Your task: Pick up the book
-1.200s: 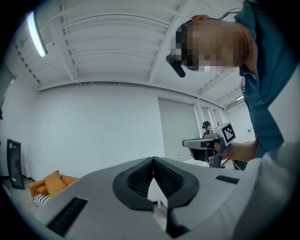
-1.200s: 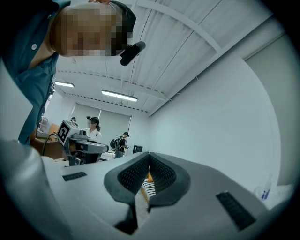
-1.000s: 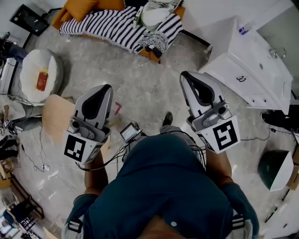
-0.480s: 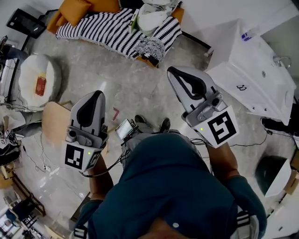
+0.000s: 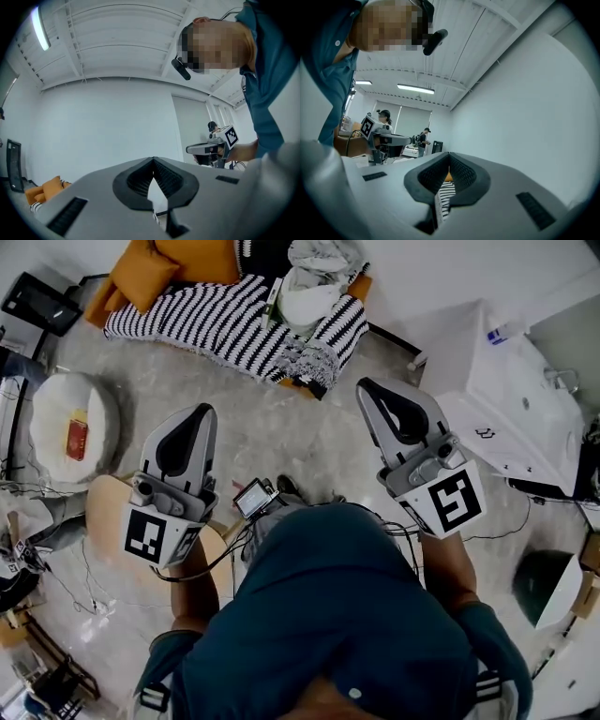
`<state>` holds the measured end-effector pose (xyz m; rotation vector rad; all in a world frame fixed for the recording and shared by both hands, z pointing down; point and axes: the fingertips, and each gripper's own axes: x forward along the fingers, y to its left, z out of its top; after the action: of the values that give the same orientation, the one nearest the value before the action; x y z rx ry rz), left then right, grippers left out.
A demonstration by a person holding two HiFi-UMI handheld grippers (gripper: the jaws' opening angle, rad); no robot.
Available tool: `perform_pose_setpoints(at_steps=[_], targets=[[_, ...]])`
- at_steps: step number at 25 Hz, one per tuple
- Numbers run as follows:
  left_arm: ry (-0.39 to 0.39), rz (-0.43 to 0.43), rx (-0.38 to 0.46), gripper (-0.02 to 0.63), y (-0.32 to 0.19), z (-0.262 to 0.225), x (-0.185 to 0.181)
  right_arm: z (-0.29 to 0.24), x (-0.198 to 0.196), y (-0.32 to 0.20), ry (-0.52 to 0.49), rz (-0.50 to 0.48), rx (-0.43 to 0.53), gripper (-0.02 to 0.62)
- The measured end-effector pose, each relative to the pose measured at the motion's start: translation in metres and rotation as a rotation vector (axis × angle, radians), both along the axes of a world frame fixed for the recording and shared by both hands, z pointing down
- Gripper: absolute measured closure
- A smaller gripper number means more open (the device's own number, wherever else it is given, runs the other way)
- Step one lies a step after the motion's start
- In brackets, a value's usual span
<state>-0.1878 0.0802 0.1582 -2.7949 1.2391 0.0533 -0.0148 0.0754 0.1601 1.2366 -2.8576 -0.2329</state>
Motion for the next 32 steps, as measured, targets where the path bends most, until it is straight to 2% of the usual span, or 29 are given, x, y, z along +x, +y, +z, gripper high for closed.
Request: perform_pose_setpoints(at_steps=[5, 11, 16, 26, 32], targets=[[0.0, 0.057, -0.003, 0.603, -0.042, 0.007, -0.021, -0.007, -0.021, -0.039, 0.013, 0.052, 0.016, 0.581], [0.017, 0.065, -0.035, 0.603, -0.085, 0.018, -0.022, 0.003, -0.023, -0.082, 0.028, 0.056, -0.006, 0.581], [-0.026, 0.029, -0.098, 0.603, -0.125, 0.035, -0.004, 0.014, -0.005, -0.132, -0.002, 0.023, -0.019, 0.581], [-0.051, -0.106, -0.044, 0.603, -0.197, 0.025, 0.056, 0.02, 0.04, -0.22, -0.058, -0.131, 0.01, 0.581], [-0.067, -0.136, -0.06, 0.603, -0.226, 0.022, 0.07, 0.018, 0.052, -0.253, -0.074, -0.166, 0.0, 0.581]])
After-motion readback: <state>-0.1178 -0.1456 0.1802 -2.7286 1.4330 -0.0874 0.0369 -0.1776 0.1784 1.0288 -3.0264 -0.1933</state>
